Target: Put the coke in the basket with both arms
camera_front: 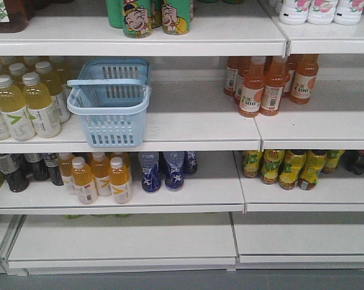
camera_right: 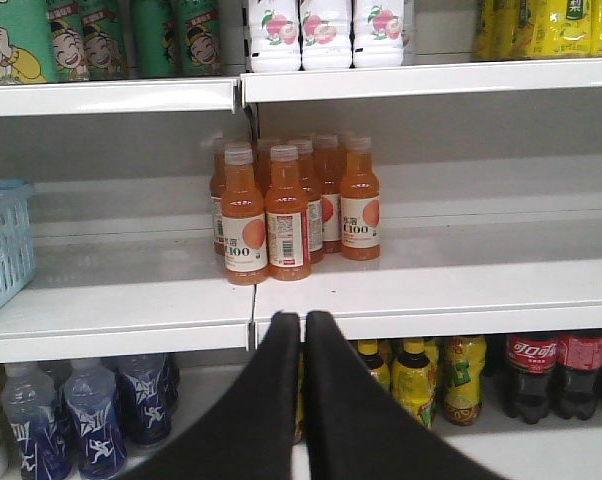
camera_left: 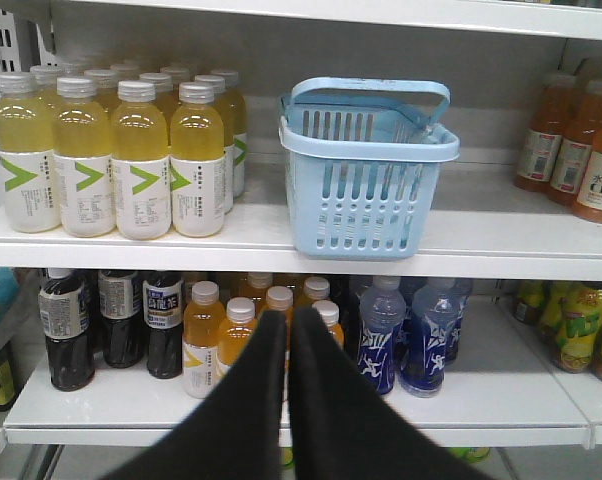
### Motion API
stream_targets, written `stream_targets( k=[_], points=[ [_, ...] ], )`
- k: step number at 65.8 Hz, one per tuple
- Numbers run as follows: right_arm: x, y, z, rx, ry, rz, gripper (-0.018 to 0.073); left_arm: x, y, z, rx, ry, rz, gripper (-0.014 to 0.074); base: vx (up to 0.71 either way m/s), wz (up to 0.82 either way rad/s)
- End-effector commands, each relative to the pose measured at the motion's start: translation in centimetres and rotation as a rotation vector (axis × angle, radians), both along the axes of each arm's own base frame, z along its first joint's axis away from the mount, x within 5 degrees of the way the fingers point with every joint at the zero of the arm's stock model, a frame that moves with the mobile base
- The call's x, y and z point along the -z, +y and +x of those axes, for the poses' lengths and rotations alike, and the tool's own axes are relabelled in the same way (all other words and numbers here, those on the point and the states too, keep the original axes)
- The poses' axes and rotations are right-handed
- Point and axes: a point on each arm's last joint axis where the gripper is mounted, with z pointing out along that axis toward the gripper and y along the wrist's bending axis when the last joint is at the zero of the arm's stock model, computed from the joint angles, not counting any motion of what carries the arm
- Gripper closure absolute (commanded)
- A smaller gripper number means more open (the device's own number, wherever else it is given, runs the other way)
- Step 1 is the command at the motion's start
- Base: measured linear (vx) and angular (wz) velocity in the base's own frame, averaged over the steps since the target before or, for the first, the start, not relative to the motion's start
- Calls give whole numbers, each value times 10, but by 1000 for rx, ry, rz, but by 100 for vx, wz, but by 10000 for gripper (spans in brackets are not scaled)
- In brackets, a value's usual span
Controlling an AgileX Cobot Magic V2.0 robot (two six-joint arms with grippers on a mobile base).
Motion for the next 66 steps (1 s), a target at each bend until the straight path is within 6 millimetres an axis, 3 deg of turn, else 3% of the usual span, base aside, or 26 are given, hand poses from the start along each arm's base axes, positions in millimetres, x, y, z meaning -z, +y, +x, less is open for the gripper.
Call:
stream_targets(
  k=[1, 66],
  points=[
    [-5, 0, -1, 1, -78, -22, 561, -17, 0, -2, -3, -119, -17, 603, 7, 1],
    [-5, 0, -1, 1, -78, -22, 561, -17, 0, -2, -3, -119, -17, 603, 3, 1]
  ],
)
